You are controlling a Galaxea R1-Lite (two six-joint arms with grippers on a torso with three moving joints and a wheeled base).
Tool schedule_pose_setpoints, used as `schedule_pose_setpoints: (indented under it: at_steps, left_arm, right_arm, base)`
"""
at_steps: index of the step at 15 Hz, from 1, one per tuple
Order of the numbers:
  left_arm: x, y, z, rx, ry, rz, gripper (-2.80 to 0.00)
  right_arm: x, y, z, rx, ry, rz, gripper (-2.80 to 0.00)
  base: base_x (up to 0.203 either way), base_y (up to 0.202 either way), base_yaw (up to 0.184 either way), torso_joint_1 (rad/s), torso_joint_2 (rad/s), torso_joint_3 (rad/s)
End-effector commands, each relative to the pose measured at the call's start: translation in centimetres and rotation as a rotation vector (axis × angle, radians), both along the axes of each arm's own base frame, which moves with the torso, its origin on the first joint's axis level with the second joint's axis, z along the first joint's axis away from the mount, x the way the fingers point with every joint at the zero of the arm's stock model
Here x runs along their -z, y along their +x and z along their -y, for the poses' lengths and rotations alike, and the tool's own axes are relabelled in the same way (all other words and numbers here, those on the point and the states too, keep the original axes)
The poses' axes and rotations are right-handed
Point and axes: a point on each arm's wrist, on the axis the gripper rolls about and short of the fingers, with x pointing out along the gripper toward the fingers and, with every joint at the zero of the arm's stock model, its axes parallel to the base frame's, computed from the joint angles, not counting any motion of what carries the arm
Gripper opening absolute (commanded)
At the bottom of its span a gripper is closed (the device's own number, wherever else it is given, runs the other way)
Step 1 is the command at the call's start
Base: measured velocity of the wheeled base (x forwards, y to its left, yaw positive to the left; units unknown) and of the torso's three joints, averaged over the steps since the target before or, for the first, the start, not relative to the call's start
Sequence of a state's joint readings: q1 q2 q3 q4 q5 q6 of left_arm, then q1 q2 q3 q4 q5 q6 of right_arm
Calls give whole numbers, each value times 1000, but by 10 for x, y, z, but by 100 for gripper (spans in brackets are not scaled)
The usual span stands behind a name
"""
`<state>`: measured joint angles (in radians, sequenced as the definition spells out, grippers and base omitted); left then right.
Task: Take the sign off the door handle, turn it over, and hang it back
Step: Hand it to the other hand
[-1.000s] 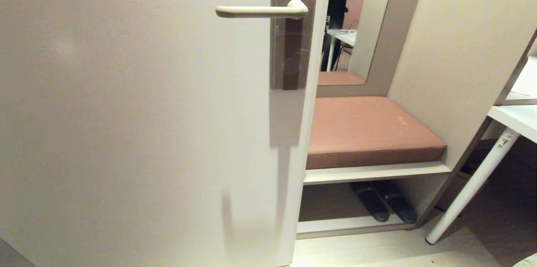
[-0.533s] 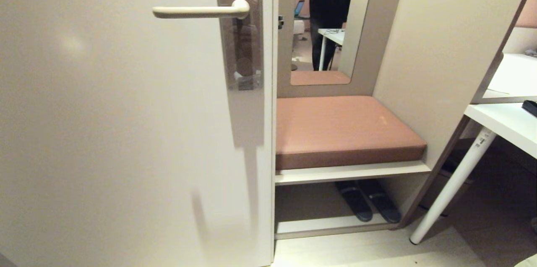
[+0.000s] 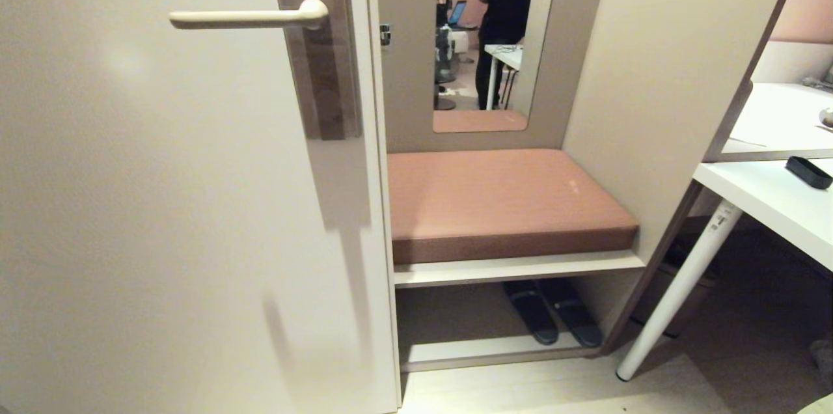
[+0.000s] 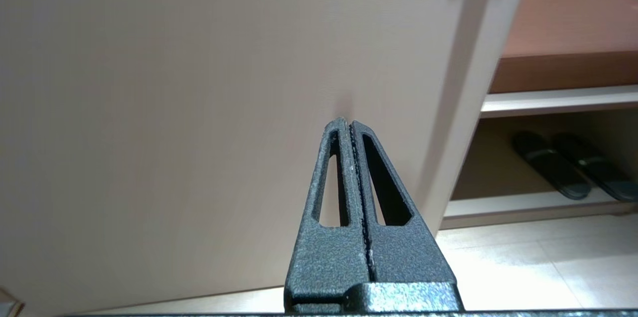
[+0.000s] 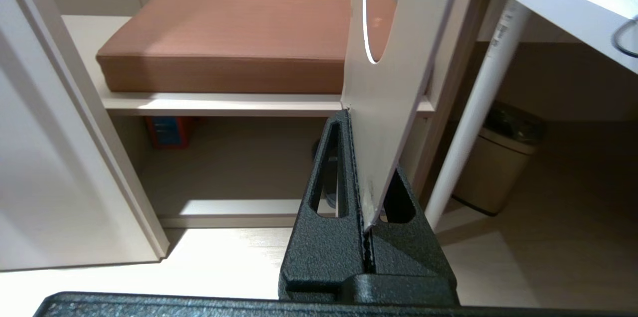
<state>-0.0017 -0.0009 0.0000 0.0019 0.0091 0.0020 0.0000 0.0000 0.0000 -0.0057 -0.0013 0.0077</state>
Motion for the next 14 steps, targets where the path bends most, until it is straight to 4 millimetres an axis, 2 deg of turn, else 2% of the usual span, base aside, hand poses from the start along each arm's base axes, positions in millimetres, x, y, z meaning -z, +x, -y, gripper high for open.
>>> schedule_pose_setpoints:
  at_steps: [1, 14]
  left_arm:
    - [0, 0, 0, 0, 1, 0, -280]
    - [0, 0, 0, 3, 18, -1, -280]
  right_arm:
    - [0, 0, 0, -1, 0, -1, -280]
    - [0, 0, 0, -1, 0, -1, -280]
  base:
    - [0, 0, 0, 0, 0, 0]
    - [0, 0, 0, 0, 0, 0]
